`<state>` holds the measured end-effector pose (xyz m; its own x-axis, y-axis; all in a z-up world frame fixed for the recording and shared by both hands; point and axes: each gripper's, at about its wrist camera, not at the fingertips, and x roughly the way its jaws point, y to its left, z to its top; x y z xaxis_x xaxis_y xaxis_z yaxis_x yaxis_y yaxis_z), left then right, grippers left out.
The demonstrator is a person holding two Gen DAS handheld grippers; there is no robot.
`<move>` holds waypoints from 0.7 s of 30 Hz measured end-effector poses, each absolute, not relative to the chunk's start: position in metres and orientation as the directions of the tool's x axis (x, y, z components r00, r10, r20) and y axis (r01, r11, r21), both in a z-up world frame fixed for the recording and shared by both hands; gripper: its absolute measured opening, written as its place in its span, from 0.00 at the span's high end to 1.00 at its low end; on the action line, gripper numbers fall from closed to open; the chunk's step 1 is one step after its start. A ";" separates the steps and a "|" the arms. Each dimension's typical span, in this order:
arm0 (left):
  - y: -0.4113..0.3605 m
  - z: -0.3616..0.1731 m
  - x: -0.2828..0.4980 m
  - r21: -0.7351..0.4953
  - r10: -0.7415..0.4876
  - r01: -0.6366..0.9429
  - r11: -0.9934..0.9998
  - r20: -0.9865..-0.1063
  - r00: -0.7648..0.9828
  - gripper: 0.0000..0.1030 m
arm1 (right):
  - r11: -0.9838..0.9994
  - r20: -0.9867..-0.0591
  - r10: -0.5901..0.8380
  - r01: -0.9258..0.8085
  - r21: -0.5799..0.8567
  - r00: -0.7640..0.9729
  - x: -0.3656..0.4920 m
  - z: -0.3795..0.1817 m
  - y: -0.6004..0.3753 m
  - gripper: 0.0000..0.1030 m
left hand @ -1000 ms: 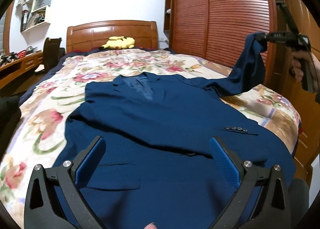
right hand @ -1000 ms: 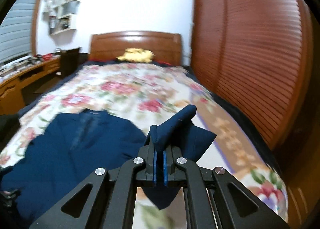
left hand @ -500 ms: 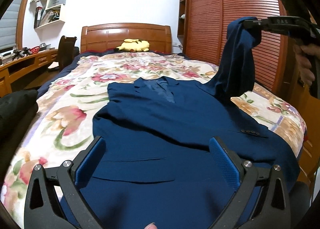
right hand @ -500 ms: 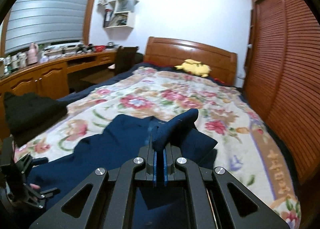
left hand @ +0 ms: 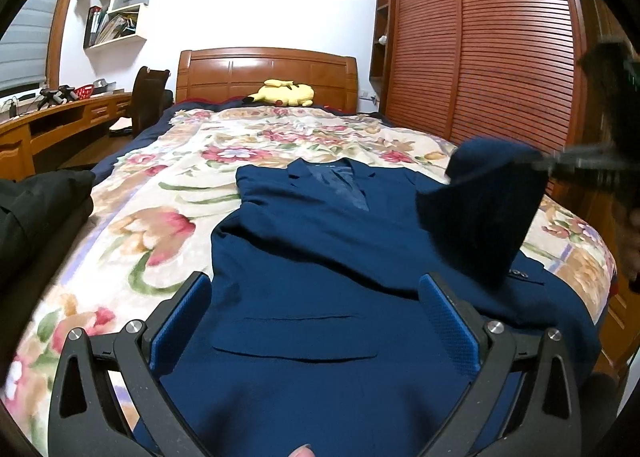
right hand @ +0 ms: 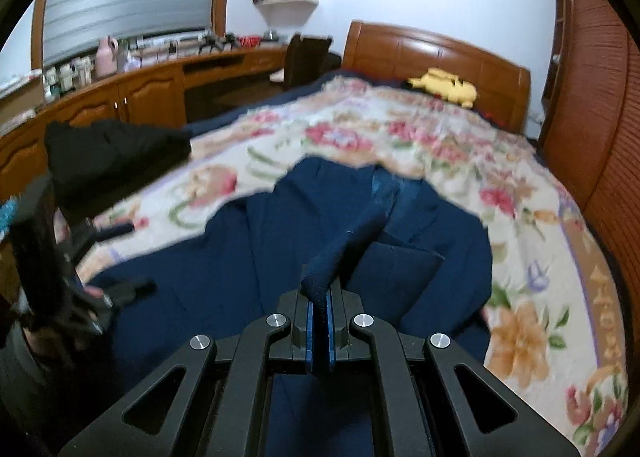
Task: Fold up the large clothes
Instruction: 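Lift the sleeve and lay it across the jacket front with the right tool, then open the right tool and withdraw it from the folded sleeve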
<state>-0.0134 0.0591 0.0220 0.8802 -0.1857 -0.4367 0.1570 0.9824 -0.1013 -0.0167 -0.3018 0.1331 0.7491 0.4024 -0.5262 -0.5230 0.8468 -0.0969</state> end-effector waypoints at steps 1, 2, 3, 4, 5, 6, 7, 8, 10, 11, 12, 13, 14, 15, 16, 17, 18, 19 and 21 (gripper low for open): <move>0.060 0.022 -0.014 -0.101 -0.186 0.158 0.982 -0.437 0.880 0.00 | 0.846 -0.540 0.410 -0.527 -0.075 0.735 -0.015 0.128 -0.302 0.96; 0.060 0.021 -0.013 -0.100 -0.186 0.158 0.982 -0.437 0.880 0.00 | 0.847 -0.554 0.418 -0.529 -0.049 0.720 -0.013 0.124 -0.305 0.96; 0.060 0.021 -0.013 -0.101 -0.186 0.158 0.982 -0.437 0.880 0.00 | 0.848 -0.568 0.428 -0.529 -0.016 0.703 -0.011 0.121 -0.309 0.96; 0.060 0.021 -0.013 -0.102 -0.187 0.158 0.982 -0.438 0.879 0.00 | 0.850 -0.578 0.436 -0.526 0.012 0.690 -0.011 0.119 -0.310 0.96; 0.060 0.020 -0.013 -0.102 -0.186 0.157 0.982 -0.438 0.879 0.00 | 0.852 -0.581 0.437 -0.523 0.025 0.686 -0.011 0.119 -0.309 0.96; 0.060 0.020 -0.013 -0.103 -0.186 0.157 0.982 -0.439 0.879 0.00 | 0.852 -0.582 0.439 -0.523 0.026 0.685 -0.012 0.119 -0.309 0.96; 0.060 0.020 -0.013 -0.103 -0.187 0.158 0.982 -0.439 0.879 0.00 | 0.850 -0.581 0.438 -0.526 0.021 0.686 -0.014 0.119 -0.309 0.95; 0.059 0.020 -0.012 -0.103 -0.188 0.158 0.982 -0.440 0.878 0.00 | 0.851 -0.580 0.434 -0.524 0.013 0.690 -0.021 0.120 -0.309 0.91; 0.058 0.019 -0.012 -0.100 -0.189 0.161 0.982 -0.442 0.877 0.00 | 0.856 -0.582 0.418 -0.516 -0.003 0.697 -0.023 0.118 -0.304 0.81; 0.057 0.019 -0.012 -0.098 -0.191 0.165 0.981 -0.444 0.876 0.00 | 0.854 -0.578 0.423 -0.520 -0.002 0.697 -0.025 0.120 -0.305 0.70; 0.055 0.019 -0.012 -0.094 -0.191 0.166 0.982 -0.444 0.875 0.00 | 0.856 -0.569 0.424 -0.517 -0.002 0.705 -0.027 0.123 -0.306 0.63; 0.054 0.018 -0.012 -0.091 -0.189 0.166 0.982 -0.445 0.875 0.00 | 0.861 -0.559 0.416 -0.508 -0.012 0.717 -0.031 0.120 -0.303 0.46; 0.054 0.018 -0.012 -0.088 -0.189 0.167 0.982 -0.446 0.875 0.00 | 0.866 -0.545 0.410 -0.500 -0.020 0.731 -0.033 0.121 -0.303 0.39; 0.053 0.018 -0.012 -0.086 -0.188 0.168 0.982 -0.446 0.875 0.00 | 0.866 -0.531 0.413 -0.499 -0.021 0.740 -0.035 0.124 -0.304 0.38; 0.053 0.019 -0.013 -0.086 -0.189 0.168 0.982 -0.446 0.875 0.00 | 0.866 -0.519 0.418 -0.500 -0.021 0.746 -0.037 0.126 -0.306 0.38; 0.053 0.019 -0.013 -0.086 -0.189 0.168 0.982 -0.446 0.875 0.00 | 0.869 -0.512 0.414 -0.494 -0.024 0.753 -0.037 0.129 -0.307 0.38; 0.052 0.018 -0.013 -0.086 -0.189 0.168 0.982 -0.447 0.875 0.00 | 0.878 -0.507 0.394 -0.477 -0.038 0.767 -0.036 0.132 -0.310 0.38; 0.052 0.018 -0.013 -0.086 -0.188 0.168 0.982 -0.447 0.874 0.00 | 0.887 -0.505 0.374 -0.460 -0.051 0.777 -0.036 0.130 -0.312 0.38; 0.051 0.018 -0.012 -0.085 -0.188 0.168 0.982 -0.449 0.873 0.00 | 0.900 -0.510 0.341 -0.431 -0.066 0.790 -0.033 0.124 -0.316 0.38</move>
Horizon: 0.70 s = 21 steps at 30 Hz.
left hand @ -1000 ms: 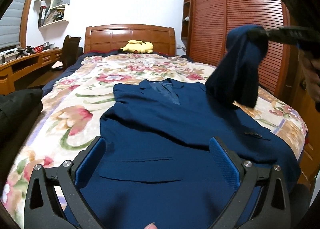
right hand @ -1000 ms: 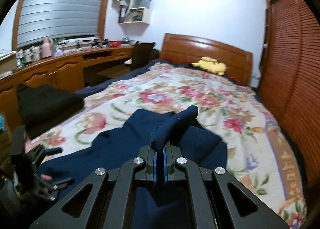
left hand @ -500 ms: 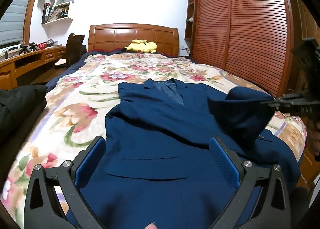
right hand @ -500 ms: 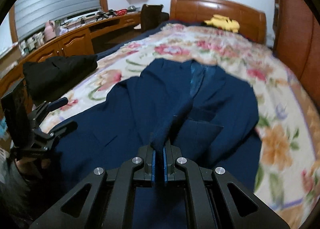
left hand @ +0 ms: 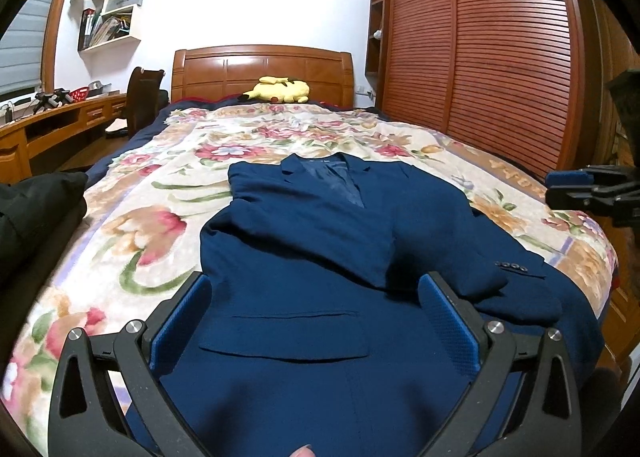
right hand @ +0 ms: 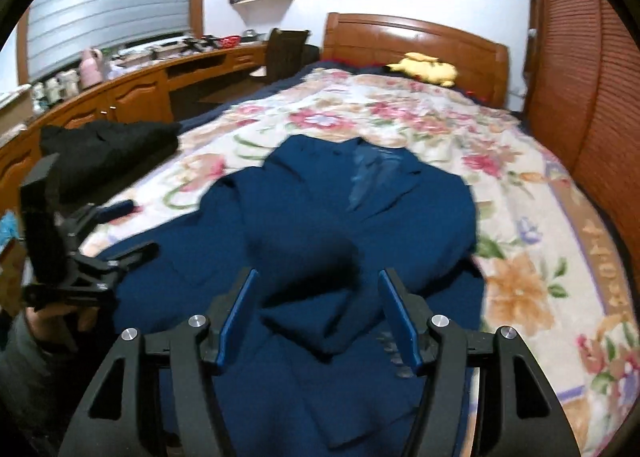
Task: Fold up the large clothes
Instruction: 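Open the right tool and withdraw it from the folded sleeve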
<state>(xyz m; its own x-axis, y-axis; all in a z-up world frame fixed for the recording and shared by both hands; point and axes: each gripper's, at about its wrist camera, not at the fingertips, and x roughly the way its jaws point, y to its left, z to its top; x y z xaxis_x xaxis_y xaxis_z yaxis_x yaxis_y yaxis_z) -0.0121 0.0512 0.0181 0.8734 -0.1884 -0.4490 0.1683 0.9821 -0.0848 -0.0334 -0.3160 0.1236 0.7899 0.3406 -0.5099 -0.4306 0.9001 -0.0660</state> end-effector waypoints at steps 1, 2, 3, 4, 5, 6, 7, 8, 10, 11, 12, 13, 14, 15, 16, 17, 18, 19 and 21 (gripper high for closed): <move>0.049 0.018 -0.012 -0.083 -0.189 0.169 0.982 -0.451 0.872 0.00 | 0.906 -0.519 0.326 -0.418 -0.068 0.791 -0.030 0.118 -0.318 0.38; 0.048 0.017 -0.011 -0.081 -0.188 0.170 0.982 -0.454 0.871 0.00 | 0.912 -0.527 0.308 -0.403 -0.073 0.793 -0.032 0.109 -0.320 0.38; 0.046 0.017 -0.010 -0.078 -0.188 0.171 0.982 -0.457 0.870 0.00 | 0.919 -0.536 0.287 -0.385 -0.078 0.794 -0.029 0.102 -0.322 0.38; 0.044 0.016 -0.010 -0.075 -0.187 0.172 0.982 -0.459 0.869 0.00 | 0.926 -0.548 0.266 -0.369 -0.085 0.793 -0.025 0.094 -0.323 0.38; 0.042 0.016 -0.009 -0.073 -0.188 0.174 0.982 -0.461 0.868 0.00 | 0.931 -0.558 0.247 -0.354 -0.091 0.792 -0.021 0.086 -0.324 0.38; 0.041 0.015 -0.009 -0.072 -0.189 0.176 0.982 -0.462 0.867 0.00 | 0.936 -0.570 0.231 -0.340 -0.092 0.789 -0.017 0.077 -0.325 0.38; 0.040 0.014 -0.008 -0.072 -0.190 0.177 0.982 -0.464 0.865 0.00 | 0.940 -0.583 0.219 -0.330 -0.090 0.783 -0.013 0.069 -0.325 0.38; 0.039 0.014 -0.008 -0.073 -0.193 0.180 0.981 -0.466 0.864 0.00 | 0.943 -0.595 0.210 -0.321 -0.086 0.776 -0.008 0.061 -0.326 0.38; 0.037 0.013 -0.007 -0.078 -0.201 0.186 0.979 -0.469 0.860 0.00 | 0.949 -0.614 0.193 -0.305 -0.082 0.765 0.001 0.049 -0.326 0.38; 0.035 0.013 -0.006 -0.081 -0.205 0.190 0.978 -0.471 0.858 0.00 | 0.951 -0.623 0.186 -0.298 -0.079 0.760 0.005 0.043 -0.326 0.38; 0.034 0.012 -0.006 -0.080 -0.207 0.192 0.978 -0.473 0.856 0.00 | 0.953 -0.631 0.181 -0.293 -0.076 0.754 0.010 0.039 -0.327 0.38; 0.032 0.012 -0.006 -0.079 -0.208 0.195 0.978 -0.475 0.855 0.00 | 0.955 -0.639 0.175 -0.287 -0.074 0.749 0.013 0.033 -0.327 0.38; 0.030 0.012 -0.005 -0.077 -0.212 0.199 0.977 -0.476 0.854 0.00 | 0.956 -0.646 0.176 -0.286 -0.069 0.743 0.017 0.028 -0.326 0.38; 0.027 0.011 -0.004 -0.081 -0.222 0.209 0.975 -0.479 0.849 0.00 | 0.955 -0.649 0.191 -0.293 -0.051 0.736 0.019 0.023 -0.325 0.38; 0.025 0.011 -0.003 -0.083 -0.228 0.214 0.973 -0.483 0.846 0.00 | 0.954 -0.647 0.210 -0.298 -0.029 0.733 0.021 0.020 -0.325 0.38; 0.023 0.010 -0.002 -0.079 -0.225 0.214 0.974 -0.487 0.844 0.00 | 0.954 -0.643 0.221 -0.299 -0.012 0.733 0.023 0.016 -0.325 0.38; 0.021 0.010 -0.001 -0.073 -0.221 0.213 0.974 -0.488 0.844 0.00 | 0.955 -0.636 0.231 -0.298 0.002 0.736 0.023 0.013 -0.324 0.38; 0.020 0.010 0.000 -0.068 -0.219 0.214 0.975 -0.490 0.844 0.00 | 0.954 -0.626 0.237 -0.298 0.008 0.743 0.023 0.012 -0.323 0.38; 0.017 0.011 0.002 -0.065 -0.217 0.214 0.975 -0.495 0.841 0.00 | 0.953 -0.618 0.243 -0.302 0.009 0.747 0.021 0.010 -0.318 0.37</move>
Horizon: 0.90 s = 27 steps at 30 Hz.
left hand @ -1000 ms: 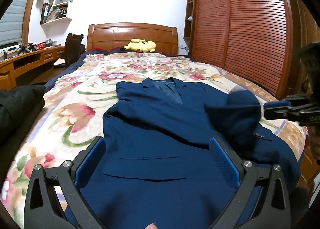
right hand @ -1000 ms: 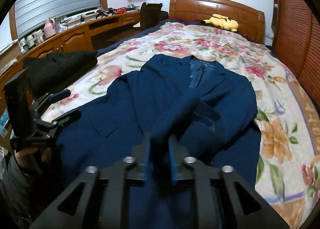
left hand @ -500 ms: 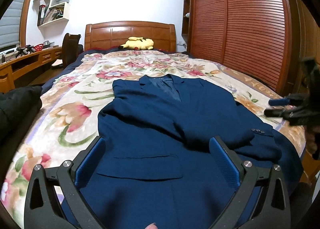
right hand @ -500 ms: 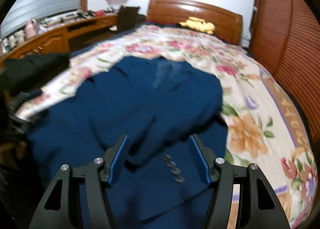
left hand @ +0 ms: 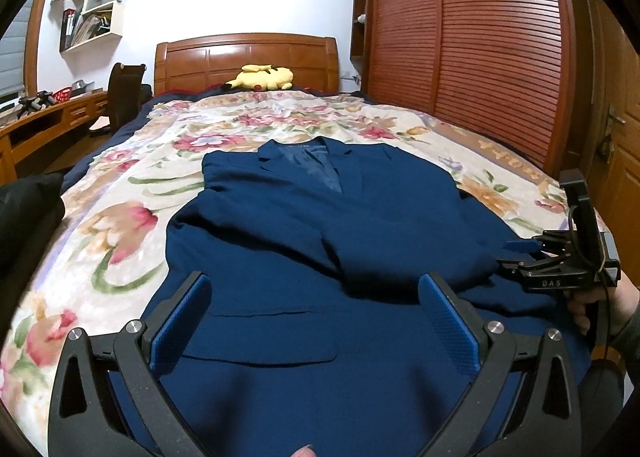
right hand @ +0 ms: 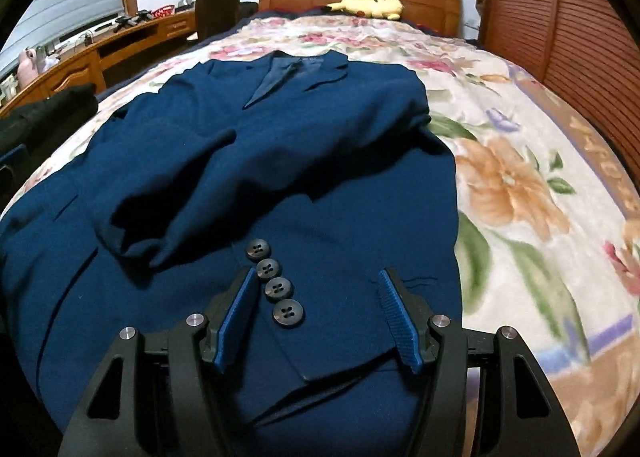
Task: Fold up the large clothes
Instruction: 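Open the right tool and withdraw it from the folded sleeve, then grasp the jacket side edge with the left tool and fold it inward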
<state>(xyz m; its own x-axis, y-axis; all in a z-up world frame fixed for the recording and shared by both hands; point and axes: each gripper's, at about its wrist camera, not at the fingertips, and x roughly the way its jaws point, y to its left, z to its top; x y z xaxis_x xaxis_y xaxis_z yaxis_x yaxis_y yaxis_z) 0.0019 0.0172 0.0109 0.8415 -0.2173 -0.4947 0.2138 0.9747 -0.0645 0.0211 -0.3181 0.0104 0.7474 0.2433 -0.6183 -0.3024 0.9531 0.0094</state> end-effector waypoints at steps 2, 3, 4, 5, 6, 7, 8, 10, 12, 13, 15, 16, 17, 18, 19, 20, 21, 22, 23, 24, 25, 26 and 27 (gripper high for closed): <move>0.013 0.013 0.006 -0.064 -0.216 0.213 0.975 -0.504 0.837 0.00 | 0.953 -0.615 0.248 -0.301 0.018 0.749 0.022 0.008 -0.316 0.37; 0.011 0.015 0.008 -0.064 -0.216 0.214 0.975 -0.508 0.834 0.00 | 0.954 -0.614 0.243 -0.300 0.012 0.751 0.022 0.008 -0.312 0.37; 0.008 0.017 0.010 -0.063 -0.220 0.219 0.974 -0.513 0.830 0.00 | 0.955 -0.615 0.237 -0.298 0.004 0.752 0.022 0.007 -0.309 0.37; 0.005 0.020 0.012 -0.066 -0.228 0.228 0.972 -0.516 0.825 0.00 | 0.955 -0.616 0.231 -0.297 -0.004 0.753 0.023 0.006 -0.307 0.37; 0.002 0.023 0.014 -0.076 -0.246 0.243 0.967 -0.517 0.820 0.00 | 0.955 -0.617 0.226 -0.295 -0.011 0.754 0.023 0.007 -0.303 0.37; -0.002 0.025 0.017 -0.089 -0.265 0.257 0.962 -0.520 0.812 0.00 | 0.955 -0.617 0.225 -0.295 -0.012 0.754 0.024 0.002 -0.304 0.37; -0.006 0.028 0.020 -0.096 -0.278 0.268 0.958 -0.524 0.805 0.00 | 0.955 -0.617 0.227 -0.295 -0.009 0.754 0.029 0.001 -0.306 0.37; -0.018 0.032 0.026 -0.080 -0.285 0.288 0.954 -0.531 0.798 0.00 | 0.955 -0.612 0.232 -0.296 -0.003 0.756 0.028 0.001 -0.306 0.37; -0.032 0.036 0.035 -0.056 -0.283 0.302 0.952 -0.541 0.792 0.00 | 0.954 -0.596 0.245 -0.299 0.008 0.765 0.025 -0.001 -0.308 0.37; -0.038 0.037 0.041 -0.054 -0.283 0.305 0.951 -0.552 0.784 0.00 | 0.953 -0.589 0.254 -0.304 0.016 0.767 0.022 -0.002 -0.313 0.37; -0.048 0.037 0.052 -0.073 -0.303 0.321 0.944 -0.574 0.761 0.00 | 0.950 -0.581 0.272 -0.310 0.034 0.768 0.018 -0.002 -0.322 0.37; -0.054 0.036 0.057 -0.083 -0.312 0.328 0.941 -0.585 0.748 0.01 | 0.947 -0.584 0.283 -0.318 0.043 0.761 0.014 -0.001 -0.326 0.37; -0.061 0.035 0.064 -0.092 -0.321 0.335 0.938 -0.601 0.732 0.04 | 0.945 -0.583 0.288 -0.323 0.046 0.760 0.011 0.000 -0.329 0.37; -0.069 0.034 0.070 -0.093 -0.325 0.344 0.934 -0.617 0.716 0.07 | 0.945 -0.582 0.289 -0.325 0.045 0.760 0.008 0.001 -0.331 0.37; -0.077 0.032 0.075 -0.091 -0.327 0.353 0.931 -0.634 0.700 0.14 | 0.945 -0.584 0.285 -0.325 0.039 0.760 0.005 0.001 -0.332 0.37; -0.084 0.031 0.080 -0.088 -0.328 0.360 0.929 -0.648 0.688 0.22 | 0.945 -0.586 0.281 -0.326 0.030 0.760 0.003 0.004 -0.334 0.37; -0.091 0.029 0.084 -0.083 -0.325 0.365 0.927 -0.662 0.675 0.26 | 0.945 -0.585 0.278 -0.326 0.024 0.762 -0.001 0.005 -0.334 0.37; -0.099 0.027 0.089 -0.079 -0.322 0.371 0.925 -0.680 0.658 0.33 | 0.945 -0.584 0.277 -0.327 0.021 0.763 -0.002 0.008 -0.336 0.37; -0.107 0.024 0.094 -0.076 -0.320 0.378 0.922 -0.700 0.638 0.38 | 0.945 -0.580 0.277 -0.326 0.019 0.766 -0.005 0.011 -0.336 0.37; -0.113 0.021 0.098 -0.075 -0.316 0.382 0.921 -0.716 0.623 0.40 | 0.945 -0.573 0.279 -0.325 0.023 0.770 -0.008 0.013 -0.338 0.37; -0.120 0.018 0.102 -0.067 -0.303 0.380 0.923 -0.735 0.607 0.41 | 0.946 -0.569 0.282 -0.324 0.029 0.773 -0.011 0.016 -0.341 0.37; -0.123 0.016 0.105 -0.059 -0.291 0.376 0.925 -0.746 0.599 0.41 | 0.947 -0.564 0.281 -0.320 0.031 0.777 -0.013 0.018 -0.343 0.37; -0.129 0.013 0.107 -0.047 -0.276 0.374 0.926 -0.759 0.589 0.41 | 0.950 -0.557 0.275 -0.312 0.031 0.783 -0.015 0.020 -0.347 0.37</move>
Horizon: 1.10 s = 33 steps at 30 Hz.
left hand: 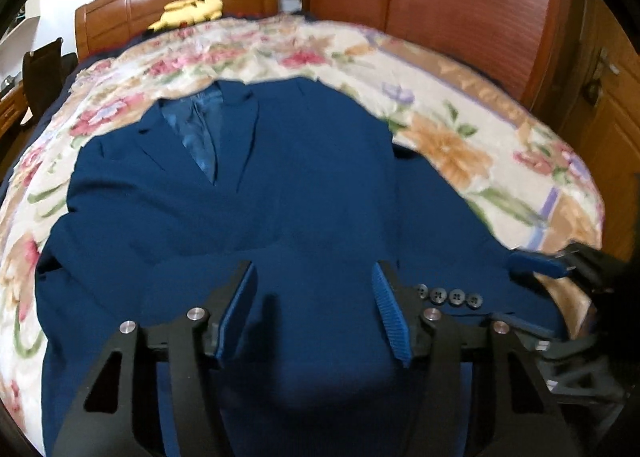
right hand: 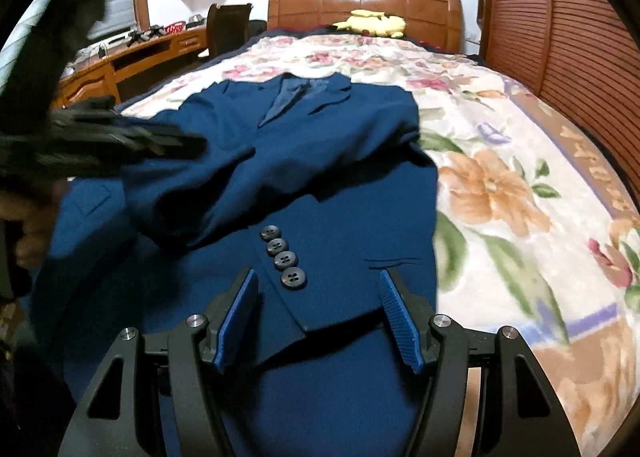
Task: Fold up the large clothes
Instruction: 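Grasp the jacket side edge with the left tool and fold it inward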
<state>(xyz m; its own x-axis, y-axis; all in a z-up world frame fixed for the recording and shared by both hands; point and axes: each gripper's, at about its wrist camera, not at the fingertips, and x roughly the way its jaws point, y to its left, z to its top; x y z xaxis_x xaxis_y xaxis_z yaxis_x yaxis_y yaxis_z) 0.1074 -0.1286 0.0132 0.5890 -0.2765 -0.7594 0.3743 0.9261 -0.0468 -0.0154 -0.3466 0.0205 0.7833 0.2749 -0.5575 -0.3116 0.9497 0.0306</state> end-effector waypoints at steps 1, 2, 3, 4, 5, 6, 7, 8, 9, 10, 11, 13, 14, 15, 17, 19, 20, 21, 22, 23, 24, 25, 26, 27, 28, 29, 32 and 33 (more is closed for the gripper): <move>-0.133 0.010 0.110 -0.034 -0.260 0.372 0.928 -0.773 0.578 0.43 | 0.953 -0.553 0.267 -0.303 0.028 0.789 -0.018 0.022 -0.350 0.37; -0.135 0.007 0.111 -0.015 -0.232 0.358 0.933 -0.786 0.572 0.50 | 0.955 -0.551 0.262 -0.296 0.029 0.792 -0.020 0.024 -0.354 0.37; -0.136 0.005 0.112 0.003 -0.208 0.346 0.938 -0.794 0.571 0.56 | 0.957 -0.549 0.257 -0.289 0.030 0.795 -0.023 0.025 -0.357 0.37; -0.136 0.003 0.111 0.015 -0.191 0.339 0.941 -0.802 0.566 0.68 | 0.960 -0.548 0.252 -0.280 0.034 0.798 -0.025 0.027 -0.360 0.37; -0.136 0.001 0.110 0.018 -0.187 0.341 0.940 -0.808 0.559 0.85 | 0.961 -0.546 0.250 -0.273 0.040 0.800 -0.027 0.029 -0.363 0.37; -0.136 -0.001 0.107 0.017 -0.190 0.350 0.936 -0.815 0.548 0.92 | 0.962 -0.543 0.250 -0.269 0.044 0.802 -0.030 0.031 -0.365 0.37; -0.133 0.000 0.102 0.021 -0.189 0.350 0.936 -0.811 0.553 0.95 | 0.963 -0.538 0.249 -0.265 0.049 0.806 -0.033 0.034 -0.367 0.37; -0.130 0.004 0.095 0.032 -0.184 0.345 0.938 -0.799 0.573 0.96 | 0.963 -0.533 0.250 -0.262 0.055 0.808 -0.036 0.036 -0.370 0.37; -0.127 0.008 0.090 0.041 -0.178 0.337 0.941 -0.787 0.591 0.97 | 0.962 -0.531 0.257 -0.265 0.063 0.808 -0.039 0.037 -0.371 0.37; -0.122 0.014 0.083 0.043 -0.180 0.331 0.942 -0.770 0.613 0.97 | 0.961 -0.530 0.261 -0.268 0.065 0.807 -0.042 0.038 -0.371 0.37; -0.115 0.021 0.073 0.044 -0.186 0.328 0.944 -0.749 0.636 0.97 | 0.961 -0.531 0.260 -0.270 0.061 0.807 -0.044 0.039 -0.371 0.37; -0.101 0.033 0.053 0.040 -0.200 0.320 0.947 -0.707 0.678 0.97 | 0.961 -0.532 0.254 -0.272 0.046 0.808 -0.045 0.040 -0.373 0.37; -0.096 0.037 0.047 0.036 -0.206 0.317 0.948 -0.691 0.693 0.97 | 0.961 -0.532 0.254 -0.274 0.043 0.808 -0.045 0.040 -0.373 0.37; -0.088 0.041 0.034 0.029 -0.207 0.304 0.952 -0.669 0.714 0.97 | 0.961 -0.531 0.255 -0.274 0.044 0.808 -0.045 0.040 -0.374 0.37; -0.075 0.044 0.013 -0.002 -0.222 0.287 0.958 -0.640 0.736 0.97 | 0.959 -0.534 0.261 -0.280 0.047 0.804 -0.045 0.040 -0.375 0.37; -0.066 0.040 -0.002 -0.037 -0.240 0.281 0.959 -0.633 0.736 0.97 | 0.956 -0.535 0.267 -0.288 0.045 0.802 -0.046 0.041 -0.373 0.37; -0.061 0.035 -0.012 -0.059 -0.256 0.286 0.957 -0.636 0.728 0.97 | 0.955 -0.536 0.268 -0.293 0.041 0.800 -0.046 0.041 -0.371 0.37; -0.060 0.031 -0.017 -0.070 -0.265 0.288 0.955 -0.641 0.720 0.97 | 0.954 -0.536 0.269 -0.297 0.036 0.800 -0.046 0.042 -0.368 0.37; -0.058 0.026 -0.022 -0.079 -0.271 0.291 0.954 -0.647 0.713 0.97 | 0.953 -0.534 0.272 -0.302 0.033 0.801 -0.046 0.043 -0.366 0.37; -0.056 0.023 -0.027 -0.085 -0.276 0.292 0.952 -0.649 0.709 0.97 | 0.951 -0.532 0.278 -0.309 0.032 0.800 -0.045 0.044 -0.363 0.37; -0.053 0.020 -0.033 -0.096 -0.283 0.294 0.951 -0.650 0.705 0.97 | 0.949 -0.531 0.282 -0.315 0.030 0.799 -0.045 0.045 -0.360 0.37; -0.050 0.018 -0.037 -0.104 -0.286 0.291 0.951 -0.650 0.704 0.97 | 0.947 -0.529 0.286 -0.320 0.027 0.799 -0.045 0.045 -0.358 0.37; -0.048 0.017 -0.041 -0.109 -0.288 0.288 0.951 -0.649 0.705 0.97 | 0.945 -0.530 0.287 -0.325 0.023 0.798 -0.044 0.044 -0.356 0.37; -0.045 0.016 -0.047 -0.113 -0.288 0.284 0.952 -0.647 0.706 0.97 | 0.944 -0.533 0.289 -0.330 0.018 0.795 -0.043 0.044 -0.352 0.37; -0.042 0.017 -0.051 -0.110 -0.282 0.279 0.954 -0.644 0.711 0.97 | 0.943 -0.536 0.289 -0.333 0.014 0.793 -0.041 0.043 -0.350 0.37; -0.039 0.018 -0.056 -0.104 -0.274 0.273 0.956 -0.640 0.718 0.97 | 0.942 -0.538 0.288 -0.335 0.011 0.792 -0.040 0.042 -0.347 0.37; -0.025 0.021 -0.073 -0.102 -0.263 0.257 0.961 -0.627 0.733 0.97 | 0.940 -0.548 0.283 -0.340 -0.002 0.787 -0.036 0.040 -0.339 0.37; -0.021 0.023 -0.076 -0.103 -0.259 0.250 0.963 -0.621 0.740 0.97 | 0.939 -0.548 0.285 -0.344 -0.005 0.786 -0.035 0.041 -0.337 0.37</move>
<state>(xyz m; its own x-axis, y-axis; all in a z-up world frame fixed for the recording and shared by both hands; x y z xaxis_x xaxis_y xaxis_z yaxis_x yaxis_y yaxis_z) -0.0758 -0.0207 0.0227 0.7397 -0.2588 -0.6211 0.2503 0.9627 -0.1030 -0.0355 -0.3367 0.0405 0.7864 0.2852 -0.5479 -0.3440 0.9390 -0.0050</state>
